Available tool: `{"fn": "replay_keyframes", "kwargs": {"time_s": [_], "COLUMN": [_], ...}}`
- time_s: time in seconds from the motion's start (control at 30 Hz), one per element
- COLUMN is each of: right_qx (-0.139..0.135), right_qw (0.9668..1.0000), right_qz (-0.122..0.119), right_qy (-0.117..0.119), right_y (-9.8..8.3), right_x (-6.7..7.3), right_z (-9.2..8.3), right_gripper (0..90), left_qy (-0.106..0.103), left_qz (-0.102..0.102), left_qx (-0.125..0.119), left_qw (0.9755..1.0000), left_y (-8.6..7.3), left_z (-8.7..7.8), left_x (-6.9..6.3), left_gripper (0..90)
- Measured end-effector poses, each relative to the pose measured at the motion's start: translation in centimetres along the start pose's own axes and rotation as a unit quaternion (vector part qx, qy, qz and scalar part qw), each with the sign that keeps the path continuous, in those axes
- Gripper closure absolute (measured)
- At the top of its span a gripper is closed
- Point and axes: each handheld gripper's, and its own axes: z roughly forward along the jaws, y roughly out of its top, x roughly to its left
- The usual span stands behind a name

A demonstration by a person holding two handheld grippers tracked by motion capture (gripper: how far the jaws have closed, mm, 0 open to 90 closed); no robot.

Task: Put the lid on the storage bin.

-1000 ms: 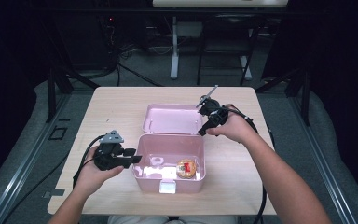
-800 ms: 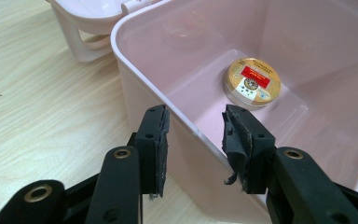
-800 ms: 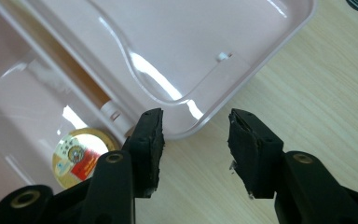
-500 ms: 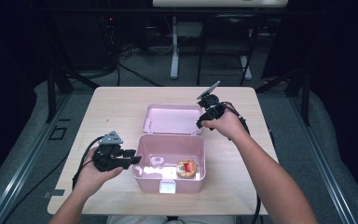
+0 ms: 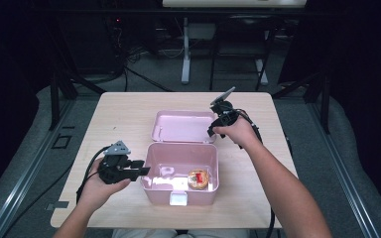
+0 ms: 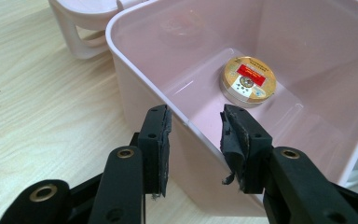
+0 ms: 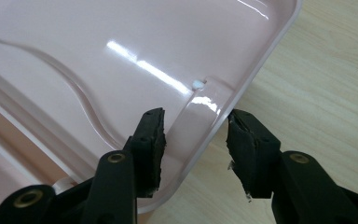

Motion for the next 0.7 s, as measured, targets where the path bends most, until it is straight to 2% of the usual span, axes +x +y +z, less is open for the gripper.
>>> {"fn": "replay_keyframes", "kwargs": {"time_s": [0.27,0.43,0.6,0.7], "right_qx": [0.001,0.002,-0.005,-0.009], "right_qw": [0.9999,0.9999,0.9999,0.9999], "right_qz": [0.007,0.003,-0.001,0.009], "right_qy": [0.009,0.011,-0.010,-0.011], "right_y": [0.3,0.6,1.2,1.7], "right_x": [0.2,0.3,0.3,0.0], "right_z": [0.3,0.4,0.8,1.1], "right_gripper": [55.6,55.6,55.5,55.5], "left_qy": [-0.002,-0.002,0.000,-0.002], "left_qz": [-0.003,-0.002,0.001,0.002], "left_qx": [0.001,0.001,-0.004,-0.004], "left_qw": [1.0000,1.0000,1.0000,1.0000], "left_y": [-0.2,-0.3,-0.4,-0.4], "left_z": [-0.3,-0.4,-0.4,-0.4], "left_x": [-0.1,-0.2,-0.2,-0.2], "left_gripper": [61.1,60.9,60.8,60.8]}}
